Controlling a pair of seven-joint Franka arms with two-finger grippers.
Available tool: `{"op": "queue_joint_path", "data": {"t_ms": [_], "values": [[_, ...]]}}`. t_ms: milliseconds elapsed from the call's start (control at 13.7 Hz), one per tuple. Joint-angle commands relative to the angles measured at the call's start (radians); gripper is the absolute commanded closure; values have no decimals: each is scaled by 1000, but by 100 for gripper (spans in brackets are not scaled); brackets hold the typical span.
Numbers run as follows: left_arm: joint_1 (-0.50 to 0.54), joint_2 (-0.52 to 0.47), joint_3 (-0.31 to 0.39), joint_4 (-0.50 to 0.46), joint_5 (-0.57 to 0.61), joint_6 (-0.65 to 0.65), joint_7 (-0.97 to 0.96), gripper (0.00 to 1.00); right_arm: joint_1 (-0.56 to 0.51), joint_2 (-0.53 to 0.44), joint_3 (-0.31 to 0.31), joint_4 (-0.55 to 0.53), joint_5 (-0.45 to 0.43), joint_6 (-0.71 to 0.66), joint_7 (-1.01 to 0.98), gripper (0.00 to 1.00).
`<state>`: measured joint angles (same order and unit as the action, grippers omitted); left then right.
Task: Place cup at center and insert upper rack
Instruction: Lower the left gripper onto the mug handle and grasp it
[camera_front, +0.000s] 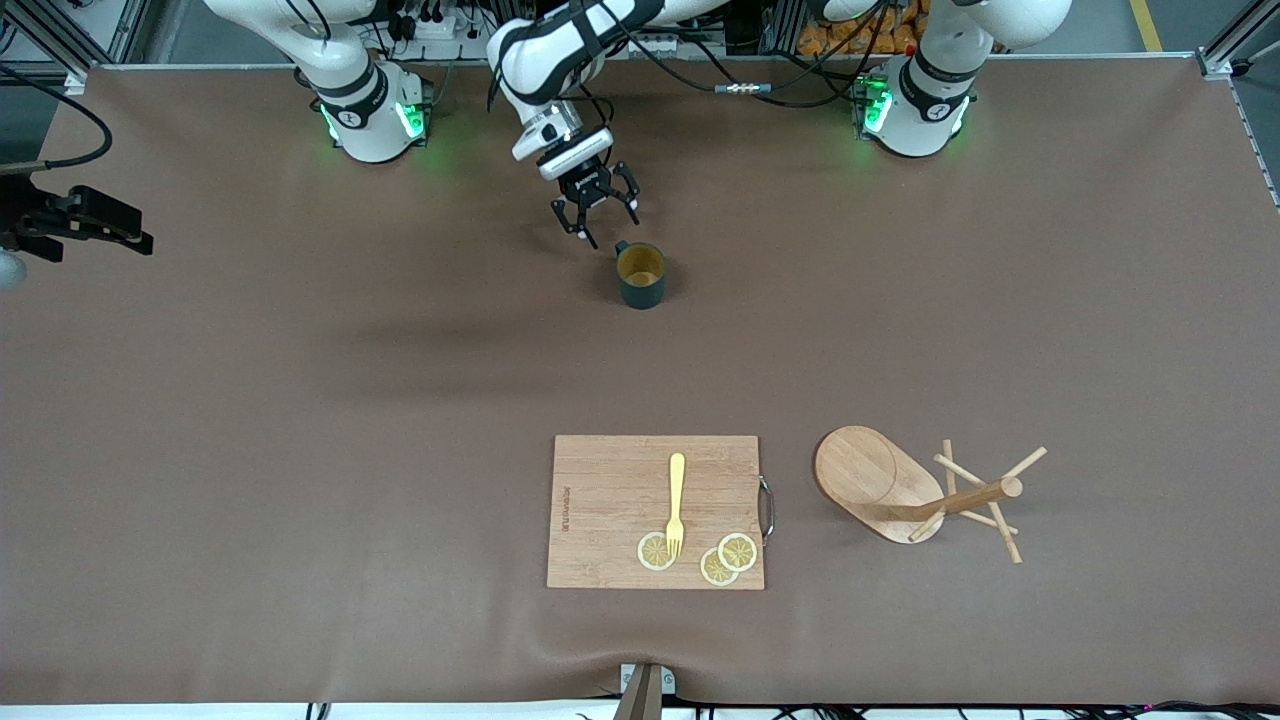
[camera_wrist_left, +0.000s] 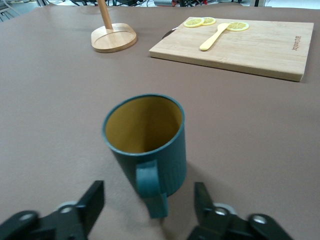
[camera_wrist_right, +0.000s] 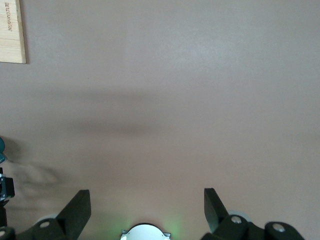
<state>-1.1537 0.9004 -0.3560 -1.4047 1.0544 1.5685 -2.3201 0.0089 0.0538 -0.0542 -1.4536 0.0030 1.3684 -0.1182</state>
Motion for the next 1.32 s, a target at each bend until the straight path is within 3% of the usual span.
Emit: {"op": "queue_joint_path", "data": {"t_ms": [0,585,877,1097,1243], "values": [[-14,26,38,35,26,21,-25,26,8,-12,-4,-10,8,-2,9,0],[-14,54,63,36,26,48,-27,51,11,-11,-4,-7,9,1,11,0],[-14,63,63,36,26,50,-28,56,10,-8,-4,-1,8,1,9,0],[-14,66,63,35,26,50,-35,72,14,-8,-4,-1,9,3,11,0],[-14,65,63,36,26,50,-35,93,16,-8,-4,-1,9,1,11,0]]}}
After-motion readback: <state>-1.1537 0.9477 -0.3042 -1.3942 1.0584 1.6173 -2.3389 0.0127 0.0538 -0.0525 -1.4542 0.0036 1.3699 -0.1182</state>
